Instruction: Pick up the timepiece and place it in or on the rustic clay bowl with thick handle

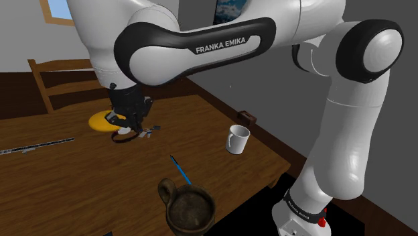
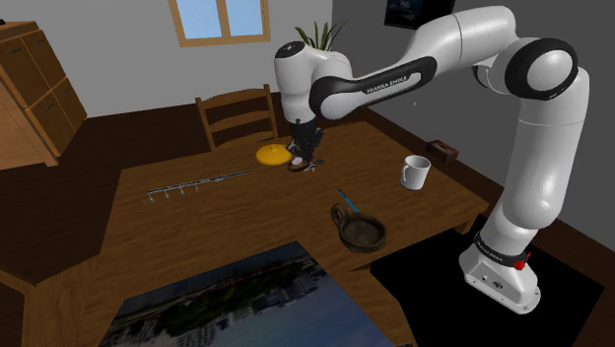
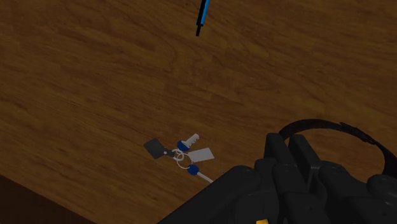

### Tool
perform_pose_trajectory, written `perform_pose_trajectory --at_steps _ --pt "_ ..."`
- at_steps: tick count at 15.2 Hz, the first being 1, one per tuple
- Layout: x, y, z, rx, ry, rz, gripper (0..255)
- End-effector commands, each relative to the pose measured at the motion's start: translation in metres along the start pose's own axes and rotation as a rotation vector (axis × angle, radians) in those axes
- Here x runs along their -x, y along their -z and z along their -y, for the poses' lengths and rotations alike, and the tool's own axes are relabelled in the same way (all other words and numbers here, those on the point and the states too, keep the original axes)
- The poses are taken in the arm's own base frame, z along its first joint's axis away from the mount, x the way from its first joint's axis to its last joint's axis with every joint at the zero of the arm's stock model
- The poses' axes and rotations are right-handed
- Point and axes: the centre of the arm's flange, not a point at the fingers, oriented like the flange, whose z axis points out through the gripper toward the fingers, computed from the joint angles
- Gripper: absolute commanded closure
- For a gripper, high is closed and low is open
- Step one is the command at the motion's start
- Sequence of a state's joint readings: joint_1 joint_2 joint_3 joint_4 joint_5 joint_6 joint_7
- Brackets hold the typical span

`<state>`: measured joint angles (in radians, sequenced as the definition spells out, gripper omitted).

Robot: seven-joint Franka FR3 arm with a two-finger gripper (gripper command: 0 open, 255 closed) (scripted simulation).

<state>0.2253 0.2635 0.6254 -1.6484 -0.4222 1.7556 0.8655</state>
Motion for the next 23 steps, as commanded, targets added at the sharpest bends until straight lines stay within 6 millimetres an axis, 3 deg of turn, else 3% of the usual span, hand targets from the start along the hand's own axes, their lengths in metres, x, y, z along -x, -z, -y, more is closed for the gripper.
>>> perform_pose_trajectory --at_steps 1,5,23 --pt "-0.001 0.011 -0.003 0.0 0.0 0.0 255" --pt "-0.004 0.03 -0.008 0.0 0.0 0.0 255" --pt "0.229 0.068 -0.036 0.0 0.0 0.0 255"
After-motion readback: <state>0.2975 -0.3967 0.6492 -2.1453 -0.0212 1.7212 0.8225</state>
